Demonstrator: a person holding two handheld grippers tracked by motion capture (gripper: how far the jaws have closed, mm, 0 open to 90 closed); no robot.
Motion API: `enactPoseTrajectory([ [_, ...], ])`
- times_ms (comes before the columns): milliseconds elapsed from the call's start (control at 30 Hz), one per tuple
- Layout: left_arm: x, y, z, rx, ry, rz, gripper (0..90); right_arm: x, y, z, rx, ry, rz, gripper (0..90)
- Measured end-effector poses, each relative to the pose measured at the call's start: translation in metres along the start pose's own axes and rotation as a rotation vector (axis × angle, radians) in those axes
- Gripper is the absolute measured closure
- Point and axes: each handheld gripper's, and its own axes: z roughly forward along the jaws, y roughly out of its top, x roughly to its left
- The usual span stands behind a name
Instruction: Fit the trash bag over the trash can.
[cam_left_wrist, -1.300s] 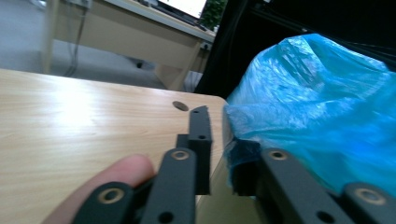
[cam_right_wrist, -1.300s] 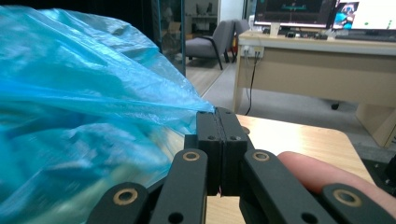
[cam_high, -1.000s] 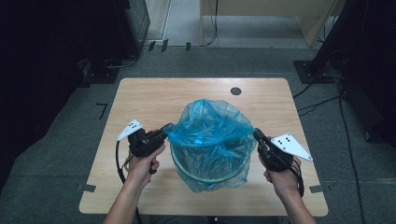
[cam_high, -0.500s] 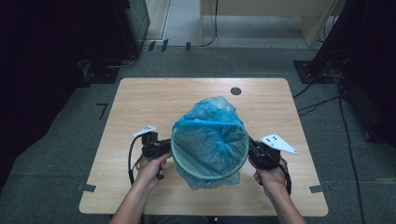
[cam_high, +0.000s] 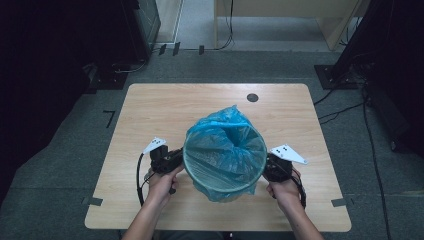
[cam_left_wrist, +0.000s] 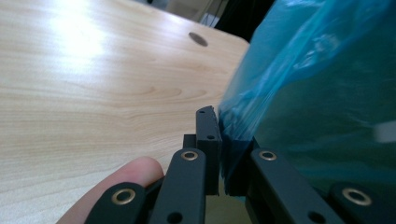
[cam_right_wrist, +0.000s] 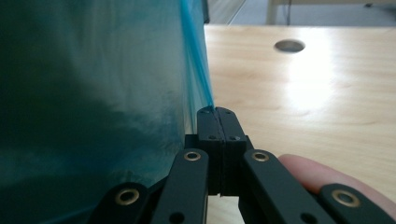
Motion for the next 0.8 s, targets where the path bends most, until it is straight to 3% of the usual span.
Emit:
enactPoseTrajectory([
  [100,0.000,-0.002,0.010,0.060,0.012,-0.005,88.4,0.002,0.001,-0.002,0.001,-0.015,-0.010,90.0],
  [267,0.006,-0.012,0.022,0.136,0.024,-0.023,88.9,0.005,0.008,-0.015,-0.050,-0.016,-0.026,90.0],
  [433,0.005,-0.008,0.019,0.126,0.051,-0.026,88.9,0.005,0.004,-0.008,-0.030,0.005,-0.005,90.0],
  [500,0.002,-0.005,0.012,0.072,0.015,-0.030,88.6,0.004,0.001,-0.004,0.002,-0.022,0.001,90.0],
  [567,-0.001,-0.002,0.006,0.028,-0.003,-0.018,86.6,-0.005,-0.007,0.004,0.048,-0.009,0.064,90.0],
  [600,-0.002,-0.002,0.004,0.017,-0.007,-0.011,86.3,-0.008,-0.010,0.008,0.067,-0.011,0.073,90.0],
  [700,-0.005,-0.005,0.008,0.060,0.047,0.041,88.3,-0.016,-0.022,0.015,0.124,-0.019,0.107,90.0],
  [800,0.004,-0.015,0.018,0.138,0.076,0.021,89.5,-0.016,-0.019,0.009,0.084,-0.010,0.106,90.0],
])
